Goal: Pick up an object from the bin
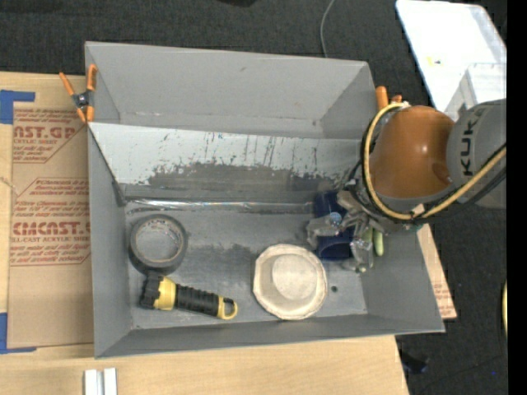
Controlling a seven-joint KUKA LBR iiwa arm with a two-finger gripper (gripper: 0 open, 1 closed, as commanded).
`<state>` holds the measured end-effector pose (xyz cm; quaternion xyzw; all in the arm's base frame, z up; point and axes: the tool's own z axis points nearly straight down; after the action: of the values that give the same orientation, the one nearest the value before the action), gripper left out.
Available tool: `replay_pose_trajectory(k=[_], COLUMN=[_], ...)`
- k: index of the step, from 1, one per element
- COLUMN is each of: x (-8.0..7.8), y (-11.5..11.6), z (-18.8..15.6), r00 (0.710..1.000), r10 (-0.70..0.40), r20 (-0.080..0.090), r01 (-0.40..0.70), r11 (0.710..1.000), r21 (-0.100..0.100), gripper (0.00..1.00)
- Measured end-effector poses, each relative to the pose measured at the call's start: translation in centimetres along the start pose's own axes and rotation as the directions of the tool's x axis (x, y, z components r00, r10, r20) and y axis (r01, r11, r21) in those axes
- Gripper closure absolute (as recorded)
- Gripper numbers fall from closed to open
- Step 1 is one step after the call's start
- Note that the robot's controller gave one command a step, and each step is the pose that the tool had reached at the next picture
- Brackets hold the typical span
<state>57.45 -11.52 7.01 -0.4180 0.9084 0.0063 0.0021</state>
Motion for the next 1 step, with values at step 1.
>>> replay_pose_trajectory(k=[1], x=[-0.03], y=[0.03], z=[0.0], r00=[1.0], r10=[0.004], r20=[0.0], r01=[-0.004], r11=[1.0], r21=[0.0], gripper=[1.0])
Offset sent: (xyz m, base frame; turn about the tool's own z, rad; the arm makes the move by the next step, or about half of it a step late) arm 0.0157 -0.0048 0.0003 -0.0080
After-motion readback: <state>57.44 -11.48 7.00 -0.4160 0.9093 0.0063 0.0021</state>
